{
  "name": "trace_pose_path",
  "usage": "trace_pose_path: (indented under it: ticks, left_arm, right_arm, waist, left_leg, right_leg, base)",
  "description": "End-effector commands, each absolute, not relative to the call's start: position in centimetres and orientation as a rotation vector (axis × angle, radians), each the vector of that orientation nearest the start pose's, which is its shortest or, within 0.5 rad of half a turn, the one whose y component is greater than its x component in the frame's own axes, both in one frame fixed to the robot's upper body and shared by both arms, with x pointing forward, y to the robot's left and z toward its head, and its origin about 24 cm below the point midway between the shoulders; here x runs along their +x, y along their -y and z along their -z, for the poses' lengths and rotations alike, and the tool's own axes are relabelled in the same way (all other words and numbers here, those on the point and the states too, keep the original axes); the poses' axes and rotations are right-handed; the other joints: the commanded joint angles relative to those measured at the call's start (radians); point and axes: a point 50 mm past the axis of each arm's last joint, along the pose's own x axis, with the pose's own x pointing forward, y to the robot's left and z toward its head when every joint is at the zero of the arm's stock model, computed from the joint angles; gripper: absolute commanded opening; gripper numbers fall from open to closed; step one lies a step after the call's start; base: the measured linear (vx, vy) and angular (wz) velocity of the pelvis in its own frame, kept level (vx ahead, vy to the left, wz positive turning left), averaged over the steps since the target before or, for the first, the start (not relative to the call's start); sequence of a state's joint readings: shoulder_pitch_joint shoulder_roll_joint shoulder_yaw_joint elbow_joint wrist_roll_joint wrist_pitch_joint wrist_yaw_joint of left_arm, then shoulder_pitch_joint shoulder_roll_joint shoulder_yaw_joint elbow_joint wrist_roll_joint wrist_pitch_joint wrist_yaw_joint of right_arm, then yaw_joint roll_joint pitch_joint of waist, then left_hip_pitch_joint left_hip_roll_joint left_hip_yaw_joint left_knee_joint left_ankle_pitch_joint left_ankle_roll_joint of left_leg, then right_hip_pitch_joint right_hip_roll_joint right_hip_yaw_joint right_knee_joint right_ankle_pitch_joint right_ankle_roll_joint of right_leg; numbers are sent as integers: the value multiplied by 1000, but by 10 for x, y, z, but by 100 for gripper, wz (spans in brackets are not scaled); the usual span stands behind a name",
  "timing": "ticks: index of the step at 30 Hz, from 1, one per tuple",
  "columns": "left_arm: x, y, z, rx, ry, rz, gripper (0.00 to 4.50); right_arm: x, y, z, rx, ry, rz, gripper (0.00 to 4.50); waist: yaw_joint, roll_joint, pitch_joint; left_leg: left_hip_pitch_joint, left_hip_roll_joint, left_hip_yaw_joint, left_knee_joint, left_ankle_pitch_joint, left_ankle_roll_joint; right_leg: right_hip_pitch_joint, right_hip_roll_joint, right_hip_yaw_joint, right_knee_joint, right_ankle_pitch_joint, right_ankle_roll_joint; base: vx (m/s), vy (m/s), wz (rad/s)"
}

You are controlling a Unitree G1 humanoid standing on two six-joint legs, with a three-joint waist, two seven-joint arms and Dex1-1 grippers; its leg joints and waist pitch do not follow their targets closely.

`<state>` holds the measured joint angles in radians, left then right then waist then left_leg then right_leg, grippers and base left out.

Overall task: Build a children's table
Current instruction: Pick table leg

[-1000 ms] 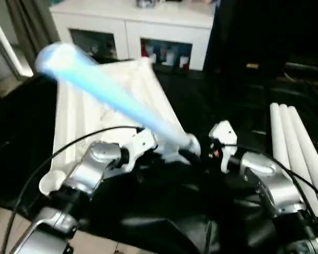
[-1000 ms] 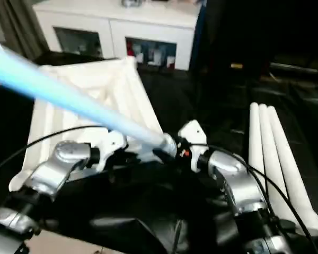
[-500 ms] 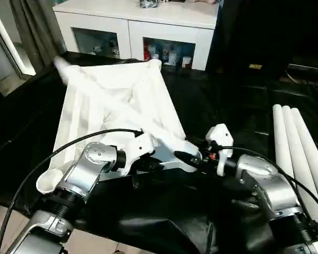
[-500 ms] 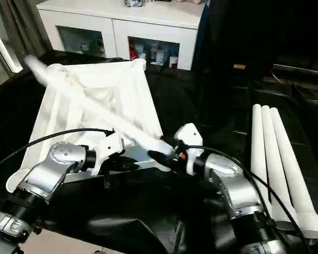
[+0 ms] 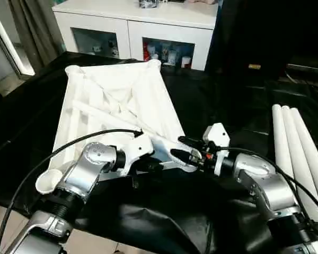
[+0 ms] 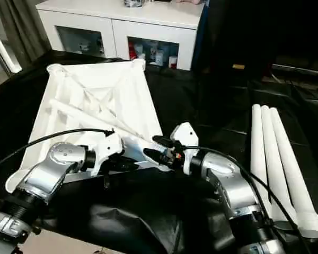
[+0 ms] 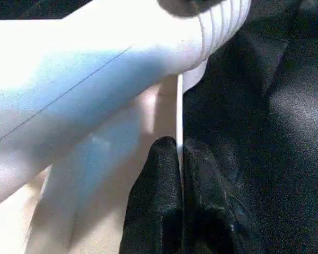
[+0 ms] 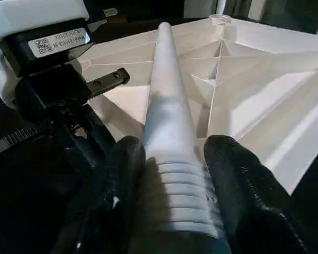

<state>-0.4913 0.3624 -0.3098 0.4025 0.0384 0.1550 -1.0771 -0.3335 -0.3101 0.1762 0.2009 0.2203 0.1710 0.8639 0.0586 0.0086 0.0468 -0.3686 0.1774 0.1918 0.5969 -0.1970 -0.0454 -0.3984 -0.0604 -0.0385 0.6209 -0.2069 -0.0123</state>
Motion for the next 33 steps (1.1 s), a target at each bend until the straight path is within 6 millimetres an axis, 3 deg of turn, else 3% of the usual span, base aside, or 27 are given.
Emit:
trace_pose_path:
  ticks: [1,4,5,9,15,19,26,28,33]
  left_arm:
    - [306,-118,-72,384,-261,1255,29]
    - [305,-119,-74,383,-252,1250,58]
    - [305,-121,-74,387,-252,1247,76]
    - [302,-123,-71,399,-276,1264,103]
    - [300,-124,-72,394,-286,1270,147]
    - [295,-127,-69,404,-327,1294,188]
    - [291,-130,-64,414,-363,1303,255]
    - [290,-131,-64,414,-371,1305,271]
    - [288,-133,-63,416,-384,1302,310]
  right_arm:
    - [287,129,-48,-141,-256,-1035,172]
    - [292,128,-54,-151,-235,-1012,165]
    - [296,127,-59,-133,-223,-1008,197]
    - [303,119,-74,-126,-196,-1036,223]
    - [317,107,-101,-130,-219,-1085,268]
    - [343,92,-128,-118,-257,-1094,312]
    - [370,79,-114,-308,-472,-1049,375]
    - [377,80,-107,-368,-514,-987,385]
    - [387,88,-95,-484,-576,-826,429]
  waist:
    - [0,-15,-55]
    - [-1,-14,-57]
    - [-1,-12,-55]
    - [-5,-18,-54]
    - [-3,-18,-58]
    - [-8,-20,-59]
    - [-5,-11,-60]
    - [-5,-17,-60]
    - [-3,-16,-57]
  left_leg:
    - [8,54,-23,-69,-145,47]
    - [8,55,-22,-67,-127,50]
    - [8,54,-23,-68,-131,48]
    - [10,52,-22,-69,-150,41]
    - [12,54,-21,-64,-90,51]
    - [12,53,-20,-63,-89,45]
    - [14,54,-17,-60,-85,14]
    - [14,53,-16,-60,-90,7]
    - [14,55,-17,-62,-113,-16]
  right_leg:
    - [47,-81,47,-77,-133,-216]
    - [47,-82,47,-73,-109,-231]
    - [47,-80,46,-73,-110,-236]
    - [48,-78,47,-75,-130,-225]
    - [48,-79,47,-62,-39,-244]
    - [47,-78,46,-57,-37,-262]
    - [45,-77,45,-49,-4,-284]
    - [45,-78,45,-50,-4,-293]
    - [45,-80,47,-49,-37,-279]
  base:
    - [0,0,0]
    - [0,0,0]
    - [0,0,0]
    - [0,0,0]
    - [0,0,0]
    - [0,0,0]
    - [0,0,0]
    - [0,0,0]
    - [0,0,0]
